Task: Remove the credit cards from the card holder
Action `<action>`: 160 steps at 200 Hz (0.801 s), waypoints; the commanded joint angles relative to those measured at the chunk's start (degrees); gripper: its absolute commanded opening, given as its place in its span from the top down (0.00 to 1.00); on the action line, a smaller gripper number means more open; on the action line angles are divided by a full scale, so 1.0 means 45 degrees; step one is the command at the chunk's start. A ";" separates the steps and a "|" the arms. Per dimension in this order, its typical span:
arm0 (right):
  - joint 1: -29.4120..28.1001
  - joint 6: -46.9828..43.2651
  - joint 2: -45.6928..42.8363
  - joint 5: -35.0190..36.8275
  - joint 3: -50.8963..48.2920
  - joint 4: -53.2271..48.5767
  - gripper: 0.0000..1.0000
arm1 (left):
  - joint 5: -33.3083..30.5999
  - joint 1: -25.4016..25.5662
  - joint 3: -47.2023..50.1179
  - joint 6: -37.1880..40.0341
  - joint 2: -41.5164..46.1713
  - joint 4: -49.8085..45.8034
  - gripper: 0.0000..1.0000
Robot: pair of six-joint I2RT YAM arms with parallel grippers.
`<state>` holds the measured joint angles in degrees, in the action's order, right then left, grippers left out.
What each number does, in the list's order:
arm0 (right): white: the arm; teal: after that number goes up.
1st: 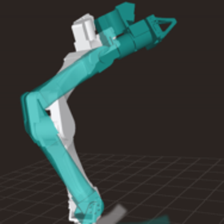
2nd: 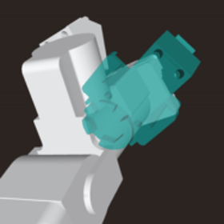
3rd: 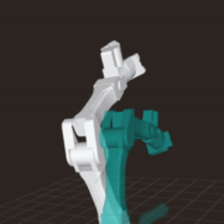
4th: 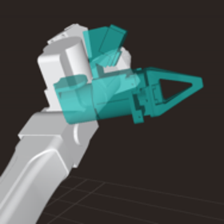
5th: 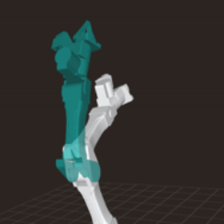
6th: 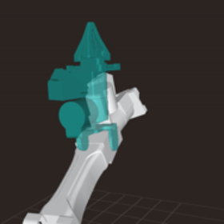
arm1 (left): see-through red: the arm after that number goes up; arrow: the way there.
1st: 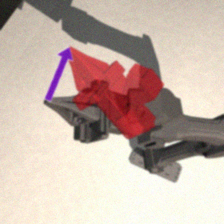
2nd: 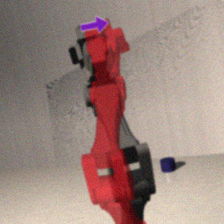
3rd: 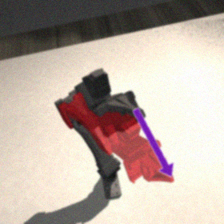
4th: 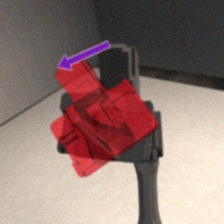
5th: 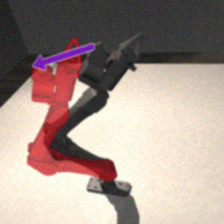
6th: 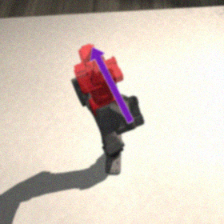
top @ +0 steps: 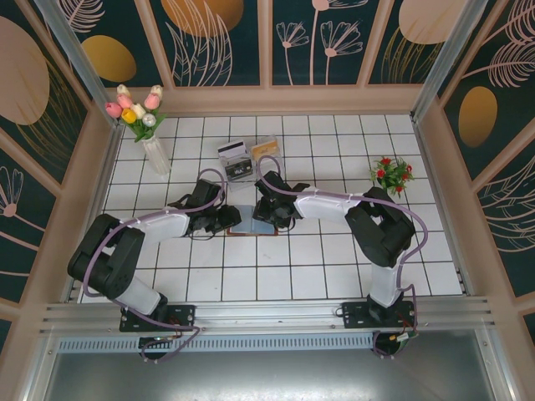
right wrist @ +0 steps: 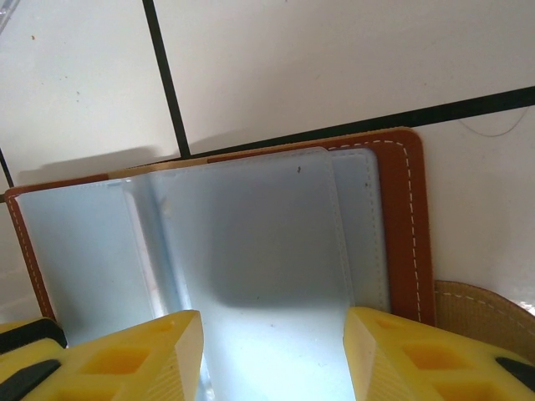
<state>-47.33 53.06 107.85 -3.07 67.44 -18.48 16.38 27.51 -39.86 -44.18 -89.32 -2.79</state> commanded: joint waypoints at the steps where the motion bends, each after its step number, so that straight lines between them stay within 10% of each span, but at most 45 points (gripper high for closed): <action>1: 0.0090 0.0006 0.0412 -0.0197 -0.0299 -0.0541 0.50 | 0.0483 0.0040 -0.0012 0.0236 -0.0138 0.0217 0.71; 160: 0.0127 0.0009 0.0231 -0.0353 -0.0397 -0.0346 0.52 | 0.1877 0.0049 -0.0339 0.0815 0.0293 0.0554 0.79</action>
<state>-47.11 53.04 107.92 -3.53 67.33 -18.41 21.85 27.49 -39.88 -42.35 -89.36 -1.85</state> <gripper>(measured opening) 0.477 0.209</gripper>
